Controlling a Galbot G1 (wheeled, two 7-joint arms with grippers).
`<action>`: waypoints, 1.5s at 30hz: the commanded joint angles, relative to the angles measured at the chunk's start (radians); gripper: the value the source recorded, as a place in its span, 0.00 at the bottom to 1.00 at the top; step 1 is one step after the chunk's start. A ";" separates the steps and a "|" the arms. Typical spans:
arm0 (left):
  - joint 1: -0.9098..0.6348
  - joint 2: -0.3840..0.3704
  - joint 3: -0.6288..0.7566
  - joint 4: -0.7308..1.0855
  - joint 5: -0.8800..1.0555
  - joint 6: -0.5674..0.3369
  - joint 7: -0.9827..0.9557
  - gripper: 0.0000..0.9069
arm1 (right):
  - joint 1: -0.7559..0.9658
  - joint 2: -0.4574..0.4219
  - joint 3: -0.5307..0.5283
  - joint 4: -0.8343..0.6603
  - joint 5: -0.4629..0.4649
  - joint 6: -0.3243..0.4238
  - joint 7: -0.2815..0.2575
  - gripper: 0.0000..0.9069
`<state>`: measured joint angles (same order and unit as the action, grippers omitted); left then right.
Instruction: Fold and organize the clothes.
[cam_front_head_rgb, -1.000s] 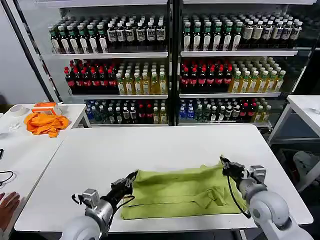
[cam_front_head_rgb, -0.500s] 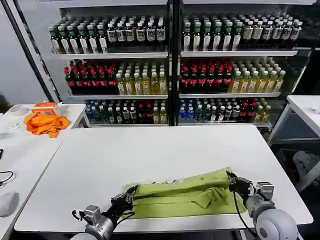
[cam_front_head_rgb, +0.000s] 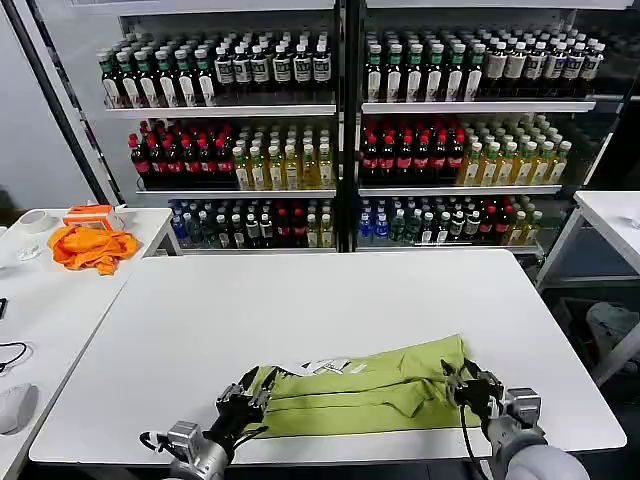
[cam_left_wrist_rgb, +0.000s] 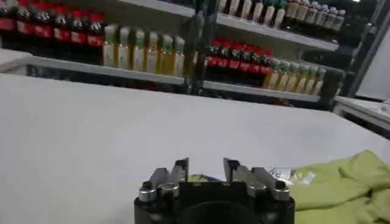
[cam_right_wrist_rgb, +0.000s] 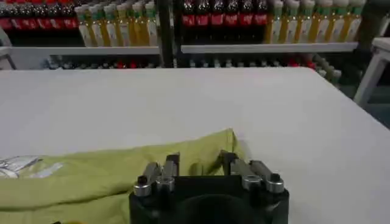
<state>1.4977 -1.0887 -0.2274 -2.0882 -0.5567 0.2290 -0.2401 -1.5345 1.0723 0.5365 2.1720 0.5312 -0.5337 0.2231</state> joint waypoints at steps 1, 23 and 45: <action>0.036 -0.192 0.028 0.048 0.129 -0.028 -0.133 1.00 | -0.097 0.051 0.015 0.076 -0.096 0.019 -0.002 1.00; 0.049 -0.253 0.060 0.122 0.214 -0.064 -0.172 0.02 | -0.096 0.077 0.009 0.075 -0.094 0.021 0.007 1.00; 0.085 0.009 -0.502 0.030 -0.250 -0.092 -0.109 0.02 | -0.054 0.039 0.017 0.072 -0.044 0.023 0.010 1.00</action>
<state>1.5562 -1.2384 -0.3644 -2.0480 -0.5811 0.1363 -0.3572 -1.6018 1.1233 0.5527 2.2460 0.4697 -0.5109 0.2333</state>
